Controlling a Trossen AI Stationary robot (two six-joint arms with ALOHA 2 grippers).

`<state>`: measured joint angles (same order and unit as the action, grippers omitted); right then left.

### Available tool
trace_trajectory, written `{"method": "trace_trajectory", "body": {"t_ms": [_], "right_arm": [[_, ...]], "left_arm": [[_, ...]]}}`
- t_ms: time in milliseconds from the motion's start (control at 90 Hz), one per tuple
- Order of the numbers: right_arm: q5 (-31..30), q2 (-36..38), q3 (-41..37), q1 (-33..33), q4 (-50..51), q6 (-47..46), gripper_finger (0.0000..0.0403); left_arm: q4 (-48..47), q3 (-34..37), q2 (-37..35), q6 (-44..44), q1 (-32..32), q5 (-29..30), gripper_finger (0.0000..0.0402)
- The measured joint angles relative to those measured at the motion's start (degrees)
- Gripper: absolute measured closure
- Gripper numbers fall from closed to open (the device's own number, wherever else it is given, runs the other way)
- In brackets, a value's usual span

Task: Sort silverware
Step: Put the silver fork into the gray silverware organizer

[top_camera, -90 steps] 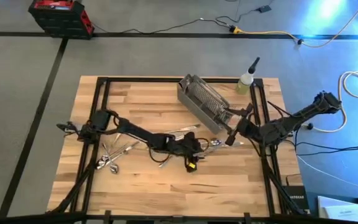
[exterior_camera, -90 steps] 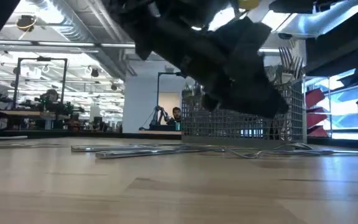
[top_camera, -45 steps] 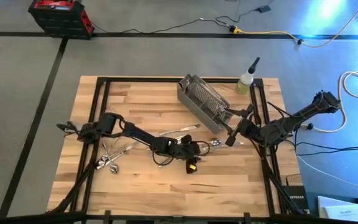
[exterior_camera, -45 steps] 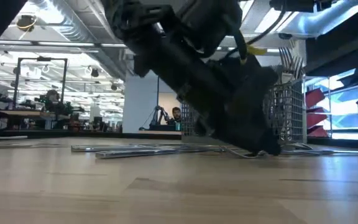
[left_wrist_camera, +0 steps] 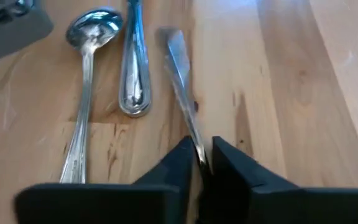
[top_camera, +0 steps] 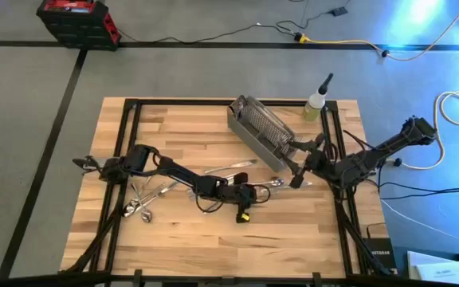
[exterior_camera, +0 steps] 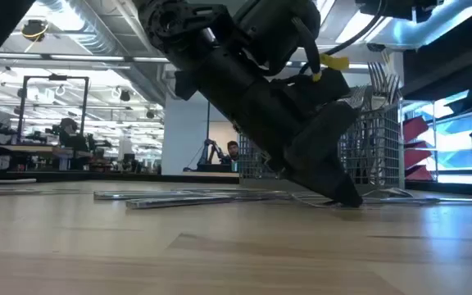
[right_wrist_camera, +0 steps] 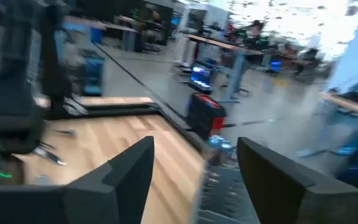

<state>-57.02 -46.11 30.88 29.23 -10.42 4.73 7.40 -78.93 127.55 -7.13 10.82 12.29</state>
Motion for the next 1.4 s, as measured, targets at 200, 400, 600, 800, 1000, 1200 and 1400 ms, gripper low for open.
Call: {"method": "trace_trajectory", "body": {"t_ms": [200,400,600,800,1000,1200,1400], "right_arm": [[11.82,0.11,2.85,0.02,-0.02,0.33,0.0205],[29.48,0.04,9.15,0.04,-0.39,-0.41,0.0205],[34.87,-3.8,11.47,0.0,-0.23,-7.53,0.0205],[36.28,-10.28,11.42,0.0,3.52,-8.66,0.0205],[29.61,-14.58,11.38,-1.76,9.48,-13.75,0.0205],[35.63,-23.59,14.68,-6.6,13.43,-19.58,0.0205],[36.76,-31.48,19.15,-8.31,18.31,-30.23,0.0205]], "left_arm": [[-1.55,0.07,-0.71,9.6,-0.01,0.05,0.0398],[-8.46,0.52,-5.15,21.64,0.65,9.06,0.04],[-13.62,0.34,-11.26,36.97,1.79,26.64,0.0401],[-14.96,0.39,-15.49,55.8,4.92,38.98,0.0401],[-16.55,0.37,-18.09,70.33,10.24,39.36,0.0401],[-17.38,0.32,-18.45,89.25,13.93,37.56,0.0401],[-17.75,0.28,-18.45,91.6,13.72,39.43,0.0401]]}}
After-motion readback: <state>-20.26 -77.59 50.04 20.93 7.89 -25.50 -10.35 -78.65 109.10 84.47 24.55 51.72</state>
